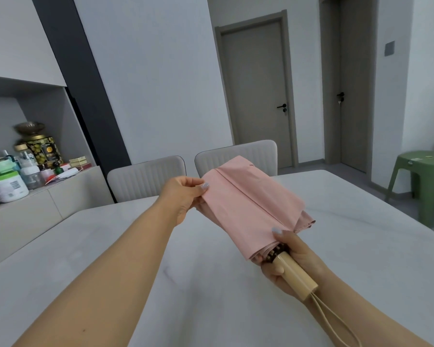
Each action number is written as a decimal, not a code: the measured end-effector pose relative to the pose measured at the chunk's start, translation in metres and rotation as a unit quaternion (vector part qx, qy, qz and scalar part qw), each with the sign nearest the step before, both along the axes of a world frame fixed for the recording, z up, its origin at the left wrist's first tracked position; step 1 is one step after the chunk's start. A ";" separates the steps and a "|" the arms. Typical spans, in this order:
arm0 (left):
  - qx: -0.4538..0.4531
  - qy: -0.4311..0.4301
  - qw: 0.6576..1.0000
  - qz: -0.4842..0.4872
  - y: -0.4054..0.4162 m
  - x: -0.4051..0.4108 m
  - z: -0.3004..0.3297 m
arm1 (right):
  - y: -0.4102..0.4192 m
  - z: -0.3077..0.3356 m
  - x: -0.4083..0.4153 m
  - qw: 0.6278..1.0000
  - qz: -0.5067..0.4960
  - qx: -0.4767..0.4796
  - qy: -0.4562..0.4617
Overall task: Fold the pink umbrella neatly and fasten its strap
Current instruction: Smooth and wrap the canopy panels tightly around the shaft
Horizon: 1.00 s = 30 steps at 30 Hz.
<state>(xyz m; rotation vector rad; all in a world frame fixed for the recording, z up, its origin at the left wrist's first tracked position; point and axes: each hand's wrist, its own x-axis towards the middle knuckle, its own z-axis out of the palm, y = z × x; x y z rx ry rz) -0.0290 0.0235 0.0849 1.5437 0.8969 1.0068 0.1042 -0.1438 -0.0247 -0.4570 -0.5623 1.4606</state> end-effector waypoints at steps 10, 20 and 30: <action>0.193 0.170 0.950 0.176 -0.016 0.011 -0.011 | 0.001 -0.004 -0.006 0.958 -0.150 -0.027 -0.241; 0.334 0.216 0.912 0.097 -0.066 0.039 -0.040 | -0.005 0.003 -0.011 0.929 -0.173 -0.060 -0.322; 0.225 0.248 0.942 0.010 -0.064 0.038 -0.062 | -0.002 -0.001 -0.009 0.945 -0.175 -0.036 -0.274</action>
